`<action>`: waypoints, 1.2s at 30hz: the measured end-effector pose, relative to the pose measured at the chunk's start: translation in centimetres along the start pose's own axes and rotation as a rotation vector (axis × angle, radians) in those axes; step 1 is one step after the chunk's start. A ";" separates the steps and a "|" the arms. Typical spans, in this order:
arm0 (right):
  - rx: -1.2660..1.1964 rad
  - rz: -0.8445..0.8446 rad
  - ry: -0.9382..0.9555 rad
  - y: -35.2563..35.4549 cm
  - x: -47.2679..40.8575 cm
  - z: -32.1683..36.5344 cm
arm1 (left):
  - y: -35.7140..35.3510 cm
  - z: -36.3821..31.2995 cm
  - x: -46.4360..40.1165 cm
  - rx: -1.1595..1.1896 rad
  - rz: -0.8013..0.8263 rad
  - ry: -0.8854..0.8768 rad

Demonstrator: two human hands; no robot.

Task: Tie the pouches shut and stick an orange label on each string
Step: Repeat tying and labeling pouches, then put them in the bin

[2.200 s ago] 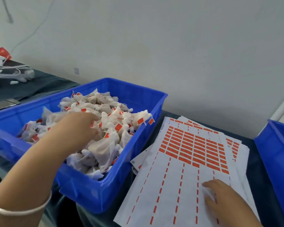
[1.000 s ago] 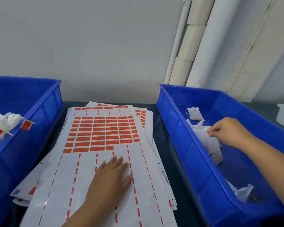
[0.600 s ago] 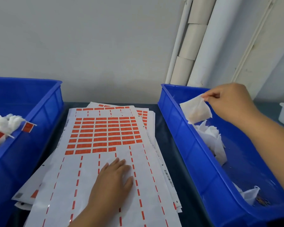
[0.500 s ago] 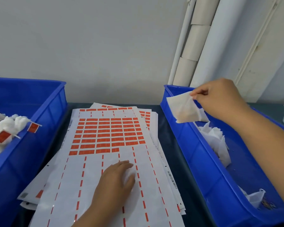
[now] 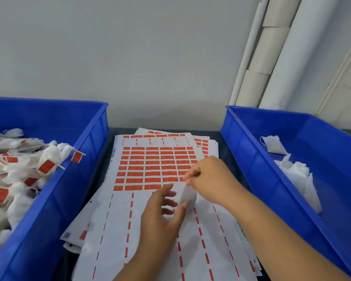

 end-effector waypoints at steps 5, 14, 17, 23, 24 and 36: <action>-0.011 0.068 0.042 -2.6 1.1 -0.1 | 0.1 -0.2 -0.2 -0.025 0.013 -0.039; -0.006 -0.021 0.239 -3.0 1.1 -0.1 | 1.0 -0.3 0.0 -0.007 -0.008 -0.096; 0.042 -0.068 0.263 -2.8 0.5 -0.5 | 1.7 -1.0 -0.2 -0.095 -0.087 -0.153; -0.001 -0.194 0.302 -3.8 0.0 -1.7 | 3.3 -0.6 -0.7 -0.115 -0.258 -0.126; -0.027 -0.241 0.297 -4.1 0.2 -1.9 | 3.6 -0.6 -0.7 -0.111 -0.289 -0.120; -0.330 -0.099 0.264 -5.6 0.2 -2.8 | 6.6 -1.8 -1.2 -0.180 -0.442 -0.219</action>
Point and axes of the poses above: each hand's wrist, its own x-axis away from the middle knuckle, its own y-axis out of the back of the hand, z = x × y, the point moved 8 cm from there along -x, towards the middle knuckle, and after that the axes turned 15 degrees about x, right-handed, at the moved point
